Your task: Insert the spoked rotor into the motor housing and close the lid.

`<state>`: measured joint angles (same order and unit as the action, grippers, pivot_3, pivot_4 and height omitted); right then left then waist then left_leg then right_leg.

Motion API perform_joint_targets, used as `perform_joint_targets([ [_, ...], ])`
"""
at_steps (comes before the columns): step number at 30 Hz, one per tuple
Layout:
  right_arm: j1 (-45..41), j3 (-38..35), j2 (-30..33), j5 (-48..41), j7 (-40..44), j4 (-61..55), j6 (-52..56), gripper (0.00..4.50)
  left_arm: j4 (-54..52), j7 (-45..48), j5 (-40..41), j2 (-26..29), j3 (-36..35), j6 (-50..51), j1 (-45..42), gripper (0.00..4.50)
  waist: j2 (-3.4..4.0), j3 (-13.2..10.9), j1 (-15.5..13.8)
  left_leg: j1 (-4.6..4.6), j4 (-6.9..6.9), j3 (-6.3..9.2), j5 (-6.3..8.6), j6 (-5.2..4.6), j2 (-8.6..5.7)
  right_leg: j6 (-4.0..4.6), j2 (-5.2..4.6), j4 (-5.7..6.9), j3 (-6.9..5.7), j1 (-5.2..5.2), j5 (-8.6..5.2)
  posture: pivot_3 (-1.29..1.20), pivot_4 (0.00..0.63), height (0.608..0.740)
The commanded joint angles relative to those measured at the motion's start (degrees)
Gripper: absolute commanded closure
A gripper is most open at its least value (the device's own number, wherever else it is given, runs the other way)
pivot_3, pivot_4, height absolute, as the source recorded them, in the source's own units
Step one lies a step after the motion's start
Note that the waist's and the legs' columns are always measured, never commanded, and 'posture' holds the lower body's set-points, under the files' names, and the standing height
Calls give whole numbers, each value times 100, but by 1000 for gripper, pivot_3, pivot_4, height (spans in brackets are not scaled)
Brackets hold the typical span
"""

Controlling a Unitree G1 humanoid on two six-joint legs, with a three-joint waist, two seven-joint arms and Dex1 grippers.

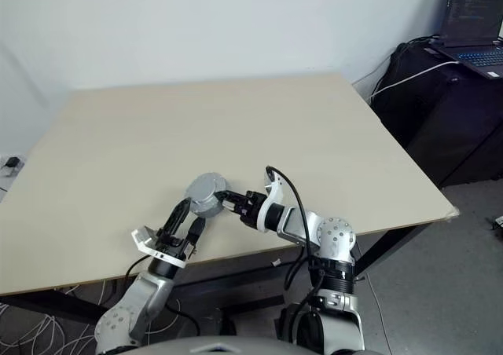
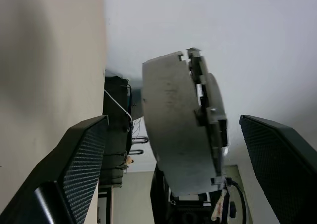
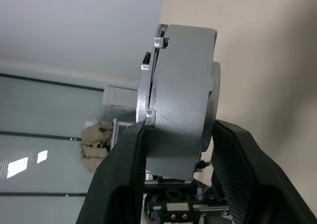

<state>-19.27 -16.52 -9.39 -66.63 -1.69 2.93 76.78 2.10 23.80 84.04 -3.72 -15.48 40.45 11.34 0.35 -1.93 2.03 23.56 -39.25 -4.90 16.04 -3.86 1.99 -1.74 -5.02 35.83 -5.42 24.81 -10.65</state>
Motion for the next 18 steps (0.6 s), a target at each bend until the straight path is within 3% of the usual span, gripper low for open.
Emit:
perform_joint_targets([
  [1,654,423,-765,-339,115,-261,32,2753,-24,113,-42,-284,53,-15,-130,34,0,0,0,0,0,0,0,0,0,0,1,0,0,0,0,0,0,740],
  [8,658,424,-757,-367,113,-280,123,2753,-49,128,-109,-308,78,-33,-166,34,0,0,0,-1,-1,0,0,0,1,0,3,1,1,-1,0,0,0,740],
  [15,650,418,-759,-373,44,-244,135,2753,-101,136,-91,-347,78,-66,-132,2171,-1,2,2,-1,-2,1,0,0,1,0,3,1,1,-1,0,0,0,740],
  [18,653,421,-751,-386,32,-236,133,2753,-124,120,-79,-349,92,-74,-118,2176,-1,2,2,-4,-2,1,0,0,1,0,3,1,1,-5,0,0,0,740],
])
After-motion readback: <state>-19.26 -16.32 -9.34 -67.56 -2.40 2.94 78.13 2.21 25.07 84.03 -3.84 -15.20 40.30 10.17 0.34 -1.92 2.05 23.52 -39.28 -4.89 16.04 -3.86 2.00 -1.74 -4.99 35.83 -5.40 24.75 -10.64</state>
